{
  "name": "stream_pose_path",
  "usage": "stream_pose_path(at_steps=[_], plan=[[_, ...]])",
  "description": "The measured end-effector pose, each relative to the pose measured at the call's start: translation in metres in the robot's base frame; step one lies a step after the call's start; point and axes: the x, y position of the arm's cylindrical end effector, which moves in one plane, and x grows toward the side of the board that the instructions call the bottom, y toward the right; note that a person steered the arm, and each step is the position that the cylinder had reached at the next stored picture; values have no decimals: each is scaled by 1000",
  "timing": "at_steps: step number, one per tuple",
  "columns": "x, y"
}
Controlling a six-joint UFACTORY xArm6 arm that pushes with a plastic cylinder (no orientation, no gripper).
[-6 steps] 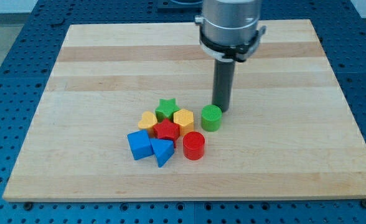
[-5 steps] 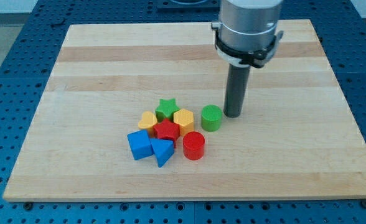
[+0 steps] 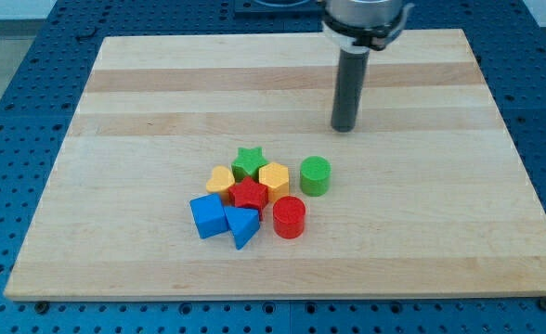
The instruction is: Move the green circle closer to the red circle
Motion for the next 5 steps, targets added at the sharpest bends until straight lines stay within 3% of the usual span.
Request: stream_pose_path(at_steps=[5], plan=[[103, -29]])
